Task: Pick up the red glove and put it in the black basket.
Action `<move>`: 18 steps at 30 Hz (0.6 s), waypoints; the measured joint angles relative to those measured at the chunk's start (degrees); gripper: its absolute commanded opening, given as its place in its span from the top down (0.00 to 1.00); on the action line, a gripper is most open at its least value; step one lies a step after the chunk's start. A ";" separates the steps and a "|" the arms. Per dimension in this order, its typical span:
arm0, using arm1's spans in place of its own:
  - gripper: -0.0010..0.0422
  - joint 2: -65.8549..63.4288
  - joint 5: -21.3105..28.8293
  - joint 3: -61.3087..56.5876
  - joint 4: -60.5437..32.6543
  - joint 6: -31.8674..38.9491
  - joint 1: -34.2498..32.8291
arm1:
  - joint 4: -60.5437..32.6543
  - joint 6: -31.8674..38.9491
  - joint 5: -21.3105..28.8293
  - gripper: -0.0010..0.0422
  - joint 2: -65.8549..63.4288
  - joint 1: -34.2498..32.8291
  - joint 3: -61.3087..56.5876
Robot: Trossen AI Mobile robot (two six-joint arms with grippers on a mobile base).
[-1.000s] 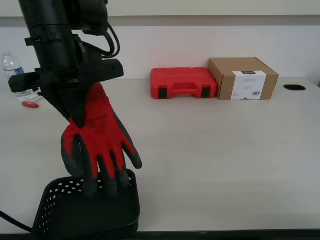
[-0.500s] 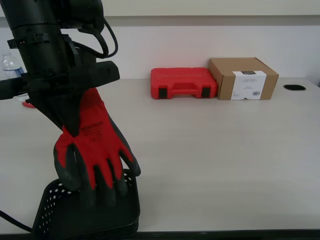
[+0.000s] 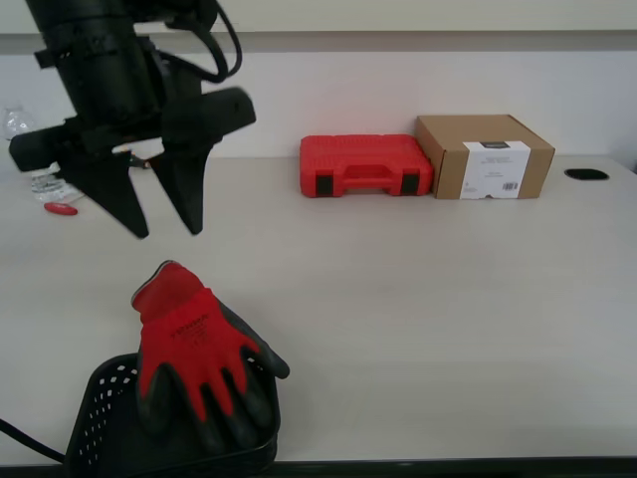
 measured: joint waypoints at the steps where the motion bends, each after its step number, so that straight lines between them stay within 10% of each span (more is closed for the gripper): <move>1: 0.98 0.00 0.00 0.00 0.00 0.00 0.04 | 0.00 -0.02 0.00 0.56 -0.02 0.00 1.70; 7: 0.98 0.00 0.00 0.00 0.00 0.00 0.07 | 0.63 1.86 -2.43 0.97 0.04 0.15 17.92; 11: 0.98 0.00 0.00 0.00 -0.02 0.00 0.02 | 1.57 4.46 -10.45 0.70 0.02 0.33 32.02; 17: 0.98 0.00 0.00 0.00 -0.24 0.00 0.07 | 10.21 8.92 -21.57 0.02 0.02 0.46 45.35; 18: 0.98 0.00 0.02 0.00 -0.24 0.00 0.02 | 10.88 8.92 -23.04 0.06 -0.15 0.55 46.14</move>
